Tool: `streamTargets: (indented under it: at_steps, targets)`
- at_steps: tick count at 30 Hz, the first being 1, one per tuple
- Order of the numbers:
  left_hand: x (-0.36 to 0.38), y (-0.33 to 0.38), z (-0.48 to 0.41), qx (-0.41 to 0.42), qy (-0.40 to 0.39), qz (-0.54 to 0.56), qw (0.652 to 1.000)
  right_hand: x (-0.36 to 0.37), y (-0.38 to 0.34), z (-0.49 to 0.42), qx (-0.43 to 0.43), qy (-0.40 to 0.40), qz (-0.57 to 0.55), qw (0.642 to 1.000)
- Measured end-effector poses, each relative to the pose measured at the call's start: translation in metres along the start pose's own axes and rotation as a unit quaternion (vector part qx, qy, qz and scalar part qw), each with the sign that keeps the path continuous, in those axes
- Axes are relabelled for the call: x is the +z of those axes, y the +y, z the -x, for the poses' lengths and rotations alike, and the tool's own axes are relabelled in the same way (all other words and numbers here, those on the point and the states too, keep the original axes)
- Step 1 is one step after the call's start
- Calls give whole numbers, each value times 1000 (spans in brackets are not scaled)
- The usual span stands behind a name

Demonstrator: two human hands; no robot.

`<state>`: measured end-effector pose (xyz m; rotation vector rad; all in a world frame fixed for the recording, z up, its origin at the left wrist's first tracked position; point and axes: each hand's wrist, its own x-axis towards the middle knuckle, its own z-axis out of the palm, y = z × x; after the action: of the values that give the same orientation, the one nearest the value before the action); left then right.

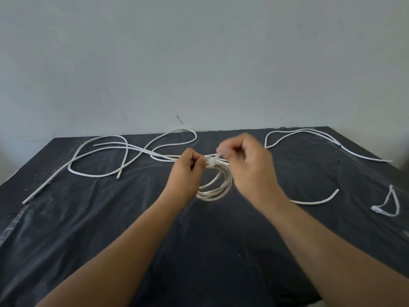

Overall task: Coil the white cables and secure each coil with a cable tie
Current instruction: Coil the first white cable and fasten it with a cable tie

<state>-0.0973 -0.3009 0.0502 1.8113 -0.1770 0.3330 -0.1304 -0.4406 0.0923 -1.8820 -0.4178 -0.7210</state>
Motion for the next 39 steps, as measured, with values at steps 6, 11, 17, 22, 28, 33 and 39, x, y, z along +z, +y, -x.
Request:
streamTargets:
  at_steps: [6, 11, 17, 22, 28, 33, 39]
  targets:
    - [8, 10, 27, 10, -72, -15, 997, -3, 14, -45, 221, -1, -135, 966]
    - [12, 13, 35, -17, -114, 34, 993, -1, 27, -44, 262, -16, -143, 954]
    - [17, 13, 37, -26, -144, 61, 987, -5, 39, -33, 286, -4, -120, 951]
    - [23, 4, 21, -65, -86, 48, 993, -16, 14, -19, 210, 1, -222, 952]
    - [29, 7, 3, -58, -50, 73, 994, -11, 3, 21, 27, -31, -19, 999]
    - [36, 4, 2, -26, -60, 53, 996, -15, 7, 34, 5, -20, 3, 1000]
    - [47, 6, 3, -28, -69, 62, 995, -20, 12, 45, -13, -9, 28, 999]
